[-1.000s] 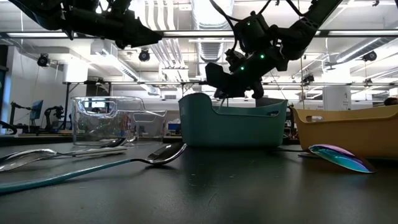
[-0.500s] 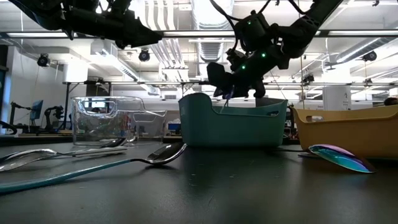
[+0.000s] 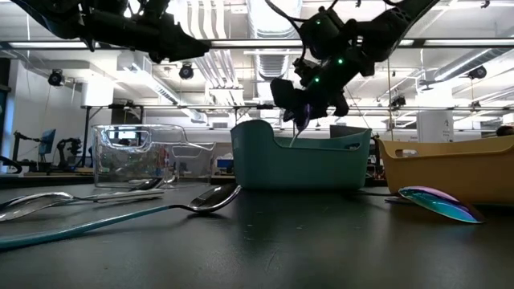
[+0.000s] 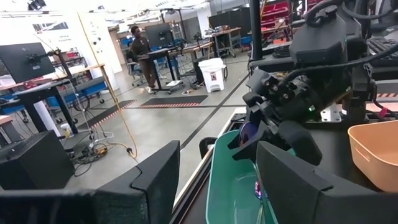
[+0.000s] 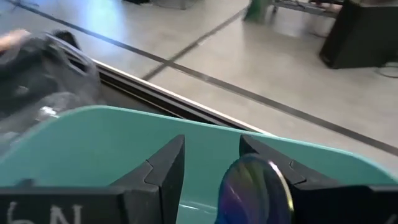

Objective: Sort silverware by color (type)
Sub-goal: Put the purple spoon into the green bin

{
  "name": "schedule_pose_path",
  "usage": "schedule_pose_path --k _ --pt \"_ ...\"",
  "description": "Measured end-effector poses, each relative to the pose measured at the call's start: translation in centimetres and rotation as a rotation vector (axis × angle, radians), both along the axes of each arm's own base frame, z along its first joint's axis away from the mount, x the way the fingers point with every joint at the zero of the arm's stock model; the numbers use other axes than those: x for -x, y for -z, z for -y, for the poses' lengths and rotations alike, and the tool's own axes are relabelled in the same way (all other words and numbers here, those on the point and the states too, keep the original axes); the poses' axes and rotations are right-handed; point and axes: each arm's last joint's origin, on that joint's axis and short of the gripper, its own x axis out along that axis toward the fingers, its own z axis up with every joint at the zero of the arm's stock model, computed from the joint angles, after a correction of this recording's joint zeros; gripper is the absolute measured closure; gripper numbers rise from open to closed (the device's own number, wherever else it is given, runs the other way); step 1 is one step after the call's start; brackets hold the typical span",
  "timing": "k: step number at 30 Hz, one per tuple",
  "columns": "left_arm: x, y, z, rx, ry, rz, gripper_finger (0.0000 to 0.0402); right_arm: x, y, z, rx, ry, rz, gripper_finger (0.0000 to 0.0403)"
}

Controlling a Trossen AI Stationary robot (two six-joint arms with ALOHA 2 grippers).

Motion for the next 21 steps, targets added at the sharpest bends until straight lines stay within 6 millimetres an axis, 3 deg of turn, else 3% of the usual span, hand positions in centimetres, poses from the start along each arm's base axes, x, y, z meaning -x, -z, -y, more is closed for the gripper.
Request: schedule_pose_path --k 7,21 --pt "0.0 0.0 0.0 0.000 0.000 0.000 0.0206 -0.1 -1.4 0.3 0.004 0.068 -0.133 0.0257" --pt "0.0 0.0 0.0 0.004 0.000 -0.001 0.0206 -0.3 -3.4 0.7 0.022 0.110 -0.220 0.0257"
